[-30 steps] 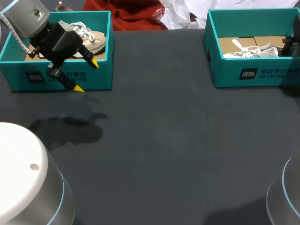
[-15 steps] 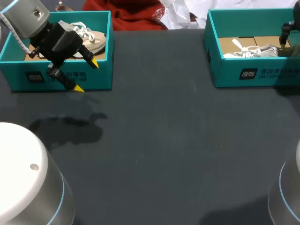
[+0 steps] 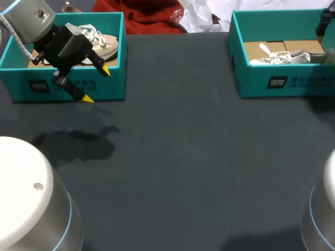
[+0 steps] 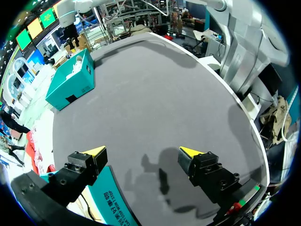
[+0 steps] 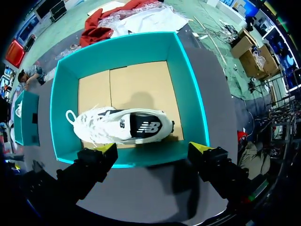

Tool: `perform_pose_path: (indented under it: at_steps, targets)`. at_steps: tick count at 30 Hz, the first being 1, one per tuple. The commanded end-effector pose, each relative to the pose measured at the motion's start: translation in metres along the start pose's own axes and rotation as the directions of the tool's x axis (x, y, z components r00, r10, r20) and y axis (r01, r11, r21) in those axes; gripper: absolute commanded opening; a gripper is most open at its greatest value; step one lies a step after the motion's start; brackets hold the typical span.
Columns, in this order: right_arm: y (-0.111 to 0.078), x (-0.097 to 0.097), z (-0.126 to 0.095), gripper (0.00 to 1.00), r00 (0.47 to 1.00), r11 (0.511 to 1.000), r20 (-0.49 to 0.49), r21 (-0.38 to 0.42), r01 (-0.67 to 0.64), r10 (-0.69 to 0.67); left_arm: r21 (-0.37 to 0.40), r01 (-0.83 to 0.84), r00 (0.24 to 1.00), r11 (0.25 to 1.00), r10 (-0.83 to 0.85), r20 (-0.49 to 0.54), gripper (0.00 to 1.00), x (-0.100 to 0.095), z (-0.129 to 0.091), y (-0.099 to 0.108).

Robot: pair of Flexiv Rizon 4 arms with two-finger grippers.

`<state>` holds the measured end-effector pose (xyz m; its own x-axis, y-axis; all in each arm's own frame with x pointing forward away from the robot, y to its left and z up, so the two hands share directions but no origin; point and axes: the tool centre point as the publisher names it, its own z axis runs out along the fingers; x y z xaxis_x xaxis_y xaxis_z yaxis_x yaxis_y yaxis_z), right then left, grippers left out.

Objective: Take the shoe out of the shoebox, open the shoe tongue, remove and reinsert the insole, then place the shoe into the shoebox

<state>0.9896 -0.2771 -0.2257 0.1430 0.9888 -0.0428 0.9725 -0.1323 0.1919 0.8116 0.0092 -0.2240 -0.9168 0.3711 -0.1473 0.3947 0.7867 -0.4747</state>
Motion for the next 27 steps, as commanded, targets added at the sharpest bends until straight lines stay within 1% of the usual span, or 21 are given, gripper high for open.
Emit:
perform_pose_path:
  at_steps: [1,7,13,17,23,27]
  targets:
    - [-0.022,0.010,-0.030,1.00,1.000,1.000,0.012,-0.022,0.009,-0.008,0.000,0.000,1.000,1.000,0.000,-0.002,1.00,-0.001,0.001,0.000]
    - [-0.044,0.028,-0.047,1.00,1.000,1.000,0.022,-0.021,-0.007,0.008,0.000,0.000,1.000,1.000,0.000,-0.002,1.00,-0.001,0.001,0.000]
    - [-0.071,0.045,-0.058,1.00,1.000,1.000,0.019,-0.009,-0.011,0.011,0.000,0.000,1.000,1.000,0.000,-0.002,1.00,-0.001,0.001,0.000]
    - [-0.088,0.056,-0.060,1.00,1.000,1.000,-0.004,-0.002,0.013,-0.013,0.000,0.000,1.000,1.000,0.000,-0.002,1.00,-0.001,0.001,0.000]
    - [-0.109,0.075,-0.065,1.00,0.999,0.999,0.001,0.002,0.036,-0.036,0.000,0.000,1.000,1.000,0.000,-0.002,1.00,-0.001,0.001,0.000]
    - [-0.120,0.083,-0.067,1.00,0.999,0.999,0.011,0.022,0.049,-0.049,0.000,0.000,1.000,1.000,0.000,-0.002,1.00,-0.001,0.001,0.000]
